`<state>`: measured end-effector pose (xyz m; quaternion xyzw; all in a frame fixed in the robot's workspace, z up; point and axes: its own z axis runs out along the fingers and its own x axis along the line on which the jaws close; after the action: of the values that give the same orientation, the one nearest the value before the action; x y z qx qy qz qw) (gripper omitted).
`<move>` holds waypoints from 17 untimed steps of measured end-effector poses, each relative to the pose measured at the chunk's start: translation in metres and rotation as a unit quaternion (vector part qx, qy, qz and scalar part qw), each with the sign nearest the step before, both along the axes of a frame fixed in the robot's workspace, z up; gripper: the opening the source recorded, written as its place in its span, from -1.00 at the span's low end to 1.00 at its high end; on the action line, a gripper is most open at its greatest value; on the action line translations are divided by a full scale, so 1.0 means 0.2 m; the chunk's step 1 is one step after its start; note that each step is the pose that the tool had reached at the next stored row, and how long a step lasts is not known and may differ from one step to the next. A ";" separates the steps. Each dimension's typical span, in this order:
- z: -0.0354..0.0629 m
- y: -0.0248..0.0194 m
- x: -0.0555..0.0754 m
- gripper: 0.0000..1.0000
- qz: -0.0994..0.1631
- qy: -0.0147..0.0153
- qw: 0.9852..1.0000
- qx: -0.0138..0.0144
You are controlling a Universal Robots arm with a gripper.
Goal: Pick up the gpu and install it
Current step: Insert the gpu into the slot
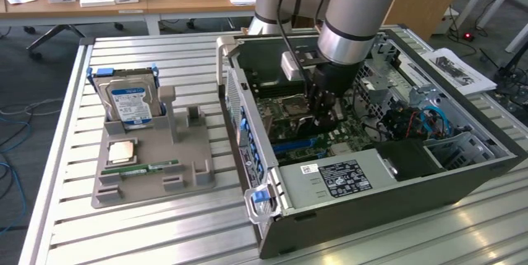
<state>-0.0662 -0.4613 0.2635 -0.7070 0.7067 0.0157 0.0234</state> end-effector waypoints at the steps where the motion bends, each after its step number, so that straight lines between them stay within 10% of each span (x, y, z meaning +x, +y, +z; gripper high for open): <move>1: 0.000 0.000 0.00 -0.47 0.000 0.000 1.000 0.000; 17: -0.002 -0.011 -0.04 -0.47 0.000 0.000 1.000 0.000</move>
<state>-0.0737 -0.4635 0.2631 -0.7070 0.7066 0.0156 0.0234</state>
